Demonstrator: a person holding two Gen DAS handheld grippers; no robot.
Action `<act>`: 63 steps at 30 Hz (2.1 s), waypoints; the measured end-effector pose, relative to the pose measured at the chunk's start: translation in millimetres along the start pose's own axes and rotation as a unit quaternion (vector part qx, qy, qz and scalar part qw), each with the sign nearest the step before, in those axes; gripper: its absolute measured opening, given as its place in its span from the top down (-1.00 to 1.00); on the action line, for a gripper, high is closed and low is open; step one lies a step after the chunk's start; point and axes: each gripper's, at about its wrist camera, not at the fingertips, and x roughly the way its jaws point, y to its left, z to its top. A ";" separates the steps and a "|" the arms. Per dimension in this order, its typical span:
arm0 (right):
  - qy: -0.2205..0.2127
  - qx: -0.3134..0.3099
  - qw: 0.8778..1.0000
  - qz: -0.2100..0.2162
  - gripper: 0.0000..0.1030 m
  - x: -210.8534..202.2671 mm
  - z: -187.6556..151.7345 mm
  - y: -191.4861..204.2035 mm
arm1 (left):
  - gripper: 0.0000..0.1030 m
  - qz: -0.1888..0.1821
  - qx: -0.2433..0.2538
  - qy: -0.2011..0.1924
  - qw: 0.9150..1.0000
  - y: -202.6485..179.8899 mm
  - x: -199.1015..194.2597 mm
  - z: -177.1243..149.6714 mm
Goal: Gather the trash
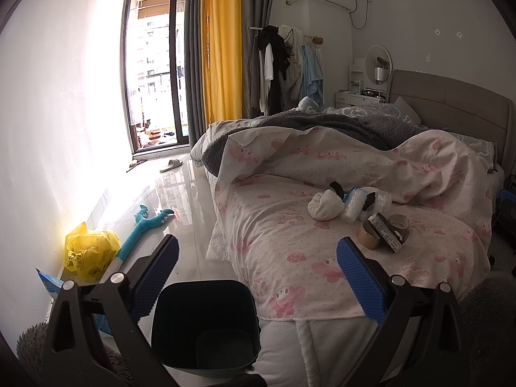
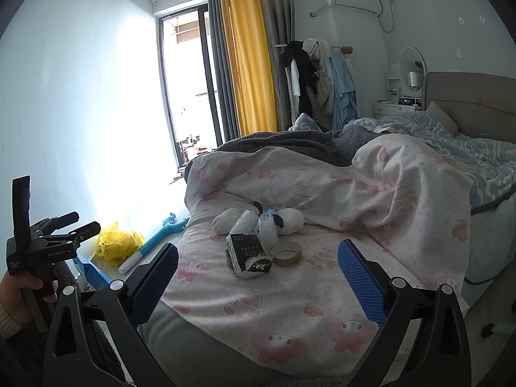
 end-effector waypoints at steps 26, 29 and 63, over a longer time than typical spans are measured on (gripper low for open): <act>0.000 -0.001 1.000 0.000 -0.94 -0.6 1.4 1.3 | -0.94 -0.001 0.002 0.004 1.000 -3.0 -2.1 -1.4; 0.000 -0.001 1.000 0.000 -0.94 -0.4 1.0 1.4 | -0.94 -0.004 0.003 0.005 1.000 -6.4 -0.1 -4.9; 0.034 0.021 0.999 -0.007 -0.94 26.8 6.0 -12.4 | -0.94 -0.066 0.033 0.011 0.997 -29.3 18.2 -2.1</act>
